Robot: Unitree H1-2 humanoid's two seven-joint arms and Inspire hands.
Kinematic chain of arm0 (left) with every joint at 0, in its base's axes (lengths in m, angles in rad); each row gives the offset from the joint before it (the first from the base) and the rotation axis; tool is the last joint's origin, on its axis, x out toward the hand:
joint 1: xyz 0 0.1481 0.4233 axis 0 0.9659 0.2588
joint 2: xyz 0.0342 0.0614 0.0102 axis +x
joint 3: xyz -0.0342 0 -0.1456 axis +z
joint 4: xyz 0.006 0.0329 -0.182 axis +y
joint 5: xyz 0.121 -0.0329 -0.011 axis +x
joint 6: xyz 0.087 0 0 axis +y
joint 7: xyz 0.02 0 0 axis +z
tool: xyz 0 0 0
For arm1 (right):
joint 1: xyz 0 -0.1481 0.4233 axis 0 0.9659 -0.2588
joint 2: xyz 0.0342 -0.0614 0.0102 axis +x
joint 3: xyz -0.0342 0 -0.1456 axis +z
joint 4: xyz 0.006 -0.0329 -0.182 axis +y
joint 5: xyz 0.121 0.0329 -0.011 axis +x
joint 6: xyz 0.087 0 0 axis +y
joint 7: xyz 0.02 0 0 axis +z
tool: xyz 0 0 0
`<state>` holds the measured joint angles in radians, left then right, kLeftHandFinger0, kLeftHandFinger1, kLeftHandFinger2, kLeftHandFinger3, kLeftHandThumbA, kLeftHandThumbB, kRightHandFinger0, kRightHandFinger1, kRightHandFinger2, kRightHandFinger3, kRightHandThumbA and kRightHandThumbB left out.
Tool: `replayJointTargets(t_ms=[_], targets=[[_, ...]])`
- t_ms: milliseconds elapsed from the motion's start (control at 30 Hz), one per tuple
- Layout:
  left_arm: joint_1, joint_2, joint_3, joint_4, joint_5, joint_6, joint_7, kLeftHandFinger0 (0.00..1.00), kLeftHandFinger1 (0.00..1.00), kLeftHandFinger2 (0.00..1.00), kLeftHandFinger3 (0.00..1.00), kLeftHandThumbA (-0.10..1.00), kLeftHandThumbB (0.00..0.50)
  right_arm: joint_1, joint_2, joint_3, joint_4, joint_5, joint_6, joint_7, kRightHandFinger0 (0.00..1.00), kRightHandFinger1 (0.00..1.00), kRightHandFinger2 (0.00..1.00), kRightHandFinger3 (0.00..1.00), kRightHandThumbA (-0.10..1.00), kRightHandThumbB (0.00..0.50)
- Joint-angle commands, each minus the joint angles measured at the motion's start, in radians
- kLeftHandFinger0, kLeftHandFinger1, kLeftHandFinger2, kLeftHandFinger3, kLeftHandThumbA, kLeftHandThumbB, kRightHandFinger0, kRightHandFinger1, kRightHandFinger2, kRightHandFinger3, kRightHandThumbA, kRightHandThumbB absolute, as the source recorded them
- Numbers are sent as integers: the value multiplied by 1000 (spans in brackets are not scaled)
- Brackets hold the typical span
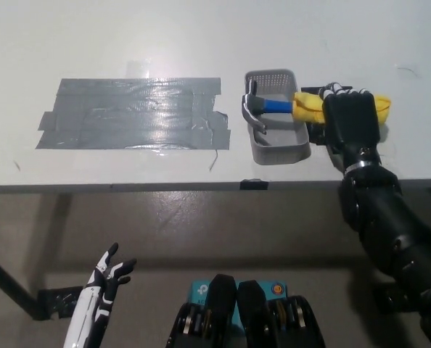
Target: The robot picks the hammer with right hand and hits the black area on the desk and places it back.
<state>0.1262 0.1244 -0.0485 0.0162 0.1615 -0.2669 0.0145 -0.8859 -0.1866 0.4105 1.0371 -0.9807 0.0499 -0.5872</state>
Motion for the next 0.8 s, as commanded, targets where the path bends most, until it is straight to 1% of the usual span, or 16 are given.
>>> replayJointTargets(t_ms=[0, 100, 133, 167, 200, 233, 333, 367, 433, 467, 533, 600, 633, 667, 733, 767], targets=[[-8, 17, -6, -17, 14, -35, -10, 788, 805, 780, 973, 1000, 0, -59, -40, -2, -35, 55, -159, -154, 0, 339, 733, 703, -100, 151], [-9, 20, -7, -13, 22, -42, -8, 756, 772, 752, 941, 1000, 0, -55, -42, -22, -52, 89, -204, -159, 0, 291, 698, 576, -100, 162], [-9, 21, -7, -13, 22, -42, -9, 752, 769, 750, 939, 1000, 0, -56, -41, -25, -52, 94, -210, -164, 0, 289, 696, 571, -100, 166], [-11, 22, -7, -12, 18, -42, -11, 739, 751, 737, 929, 1000, 0, -51, -31, -67, -78, 155, -226, -120, 0, 333, 776, 704, -100, 147], [-12, 22, -7, -13, 17, -40, -12, 738, 749, 735, 928, 1000, 0, -46, -25, -92, -99, 189, -228, -80, 0, 359, 781, 763, -100, 143], [-16, 24, -8, -13, 25, -40, -11, 728, 740, 731, 926, 1000, 0, -38, -12, -150, -149, 276, -228, 9, 0, 413, 798, 874, -100, 104], [-21, 26, -9, -3, 28, -56, -9, 706, 713, 712, 911, 1000, 0, -29, 7, -241, -230, 420, -233, 144, 0, 426, 793, 889, -100, 111], [-24, 28, -9, -2, 27, -53, -11, 696, 704, 706, 908, 1000, 0, -29, 22, -287, -275, 488, -188, 208, 0, 429, 787, 908, -100, 101], [-24, 29, -9, -4, 26, -49, -13, 690, 698, 701, 906, 1000, 0, -31, 34, -327, -310, 542, -151, 259, 11, 441, 788, 934, -100, 102], [-26, 31, -10, 1, 30, -57, -11, 666, 675, 682, 893, 1000, 0, -43, 37, -361, -333, 602, -140, 309, 35, 456, 805, 927, -100, 114], [-28, 32, -11, 1, 42, -61, -7, 652, 658, 665, 883, 1000, 0, -60, 40, -411, -340, 685, -132, 375, 33, 456, 814, 891, -100, 124], [-30, 34, -12, 3, 36, -62, -13, 649, 646, 653, 873, 1000, 0, -71, 40, -478, -374, 825, -80, 510, 6, 462, 826, 870, -100, 95], [-29, 35, -13, 2, 34, -61, -15, 650, 645, 651, 871, 999, 0, -75, 39, -488, -385, 838, -53, 532, 32, 500, 842, 867, -100, 101], [-30, 36, -13, 0, 35, -58, -16, 642, 638, 646, 866, 994, 0, -82, 28, -495, -401, 854, 0, 585, 41, 512, 853, 869, -100, 97], [-28, 38, -12, -13, 29, -45, -22, 628, 628, 640, 858, 979, 0, -95, -1, -490, -417, 861, 78, 681, 38, 533, 871, 879, -100, 119], [-29, 39, -12, -17, 27, -41, -24, 626, 627, 639, 857, 975, 0, -97, -5, -490, -422, 860, 89, 696, 40, 537, 871, 878, -100, 123]])
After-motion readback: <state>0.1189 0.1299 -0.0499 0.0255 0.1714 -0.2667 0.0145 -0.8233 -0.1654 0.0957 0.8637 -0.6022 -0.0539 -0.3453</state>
